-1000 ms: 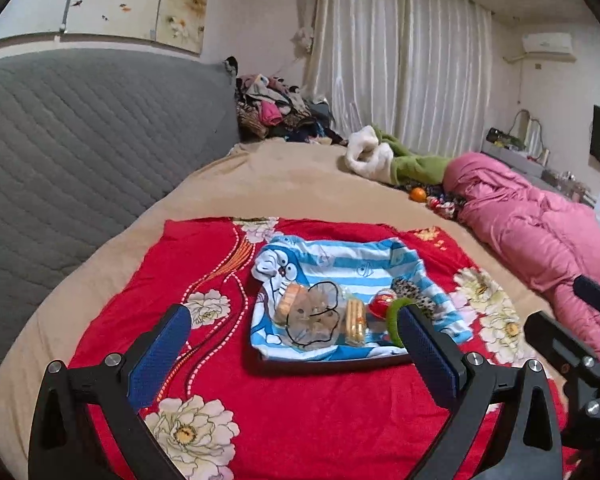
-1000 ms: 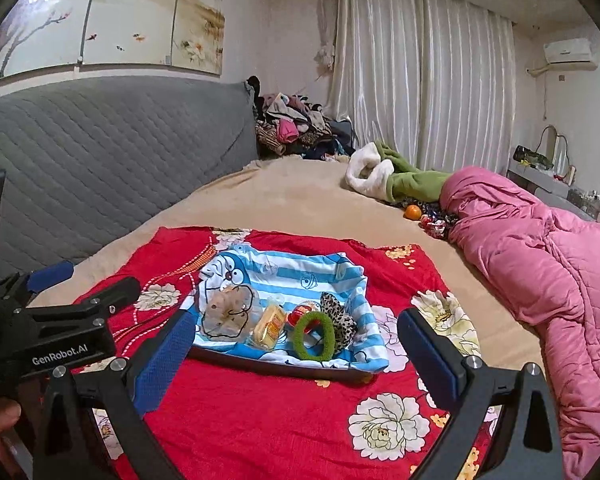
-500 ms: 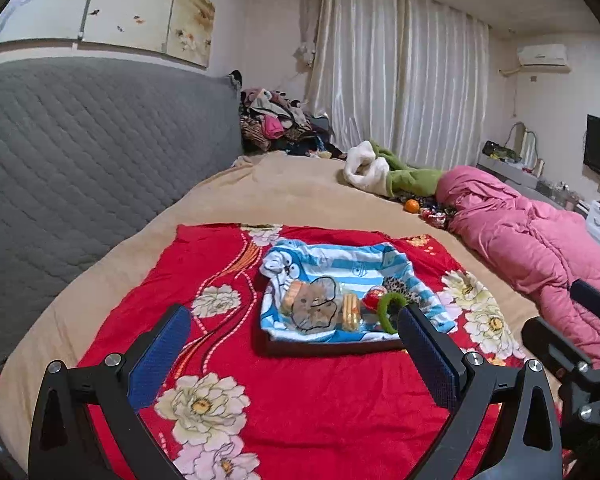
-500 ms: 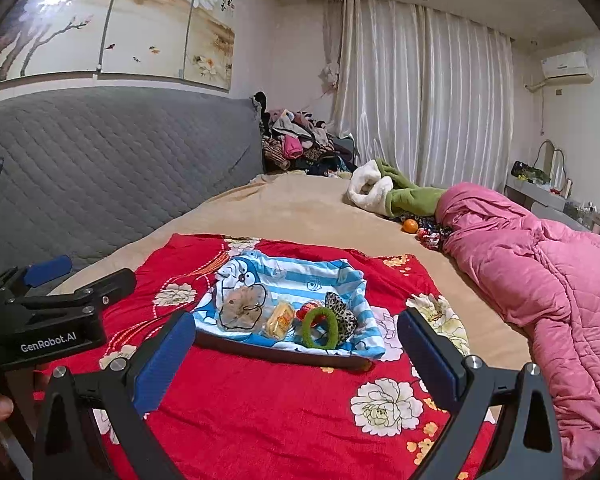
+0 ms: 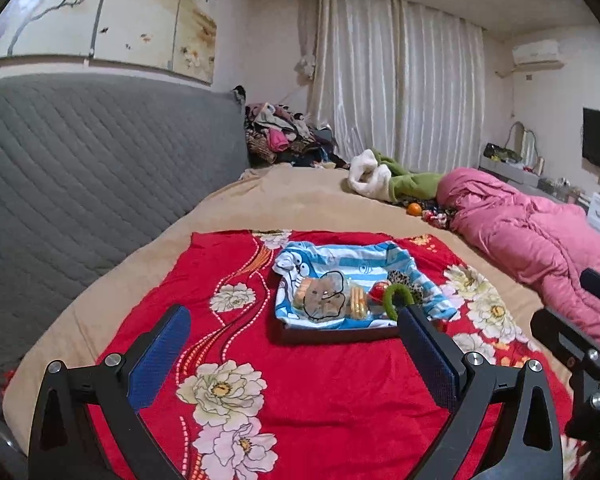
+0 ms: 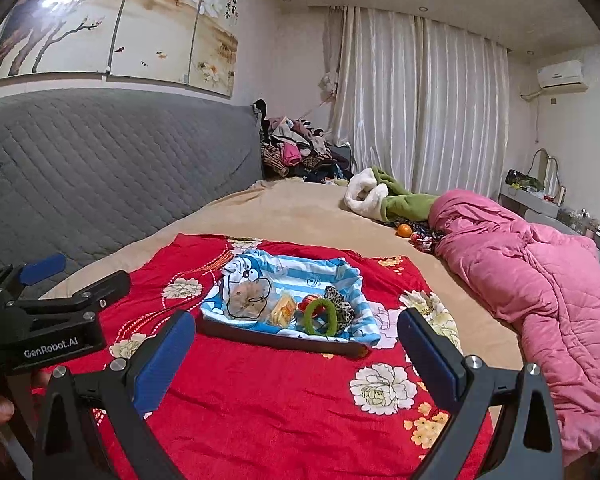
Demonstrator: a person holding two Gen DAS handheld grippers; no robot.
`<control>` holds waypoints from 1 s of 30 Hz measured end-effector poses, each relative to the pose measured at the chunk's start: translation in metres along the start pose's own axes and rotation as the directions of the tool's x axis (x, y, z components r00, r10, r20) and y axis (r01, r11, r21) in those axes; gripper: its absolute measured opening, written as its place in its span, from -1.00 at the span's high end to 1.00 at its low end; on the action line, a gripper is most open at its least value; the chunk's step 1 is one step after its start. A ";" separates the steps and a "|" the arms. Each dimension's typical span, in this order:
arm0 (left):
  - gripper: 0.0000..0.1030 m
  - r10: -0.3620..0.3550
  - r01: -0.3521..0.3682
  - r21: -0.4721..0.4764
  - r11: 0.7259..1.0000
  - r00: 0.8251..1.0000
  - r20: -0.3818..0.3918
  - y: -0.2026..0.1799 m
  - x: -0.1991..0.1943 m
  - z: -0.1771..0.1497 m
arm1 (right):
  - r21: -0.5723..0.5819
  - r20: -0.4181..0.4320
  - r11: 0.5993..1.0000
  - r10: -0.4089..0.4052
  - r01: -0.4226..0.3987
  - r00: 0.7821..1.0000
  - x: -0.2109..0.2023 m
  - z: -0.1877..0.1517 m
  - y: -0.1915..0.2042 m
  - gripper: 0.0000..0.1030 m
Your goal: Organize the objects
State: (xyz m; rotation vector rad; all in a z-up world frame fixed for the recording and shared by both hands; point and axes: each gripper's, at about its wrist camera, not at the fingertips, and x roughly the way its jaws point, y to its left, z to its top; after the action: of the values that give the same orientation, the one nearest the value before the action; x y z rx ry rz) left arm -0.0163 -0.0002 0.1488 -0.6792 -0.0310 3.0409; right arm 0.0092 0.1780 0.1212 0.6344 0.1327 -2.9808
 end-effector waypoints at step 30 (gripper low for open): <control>-1.00 -0.013 0.011 -0.030 0.999 0.997 -0.071 0.009 0.026 -0.064 | 0.041 -0.086 0.999 -0.028 0.031 0.996 0.020 -0.069 -0.010 -0.98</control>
State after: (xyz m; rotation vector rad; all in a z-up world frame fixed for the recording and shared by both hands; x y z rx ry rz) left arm -0.0128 -0.0077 0.0791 -0.7853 -0.0792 3.0083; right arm 0.0174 0.1936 0.0506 0.7724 0.0854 -2.9929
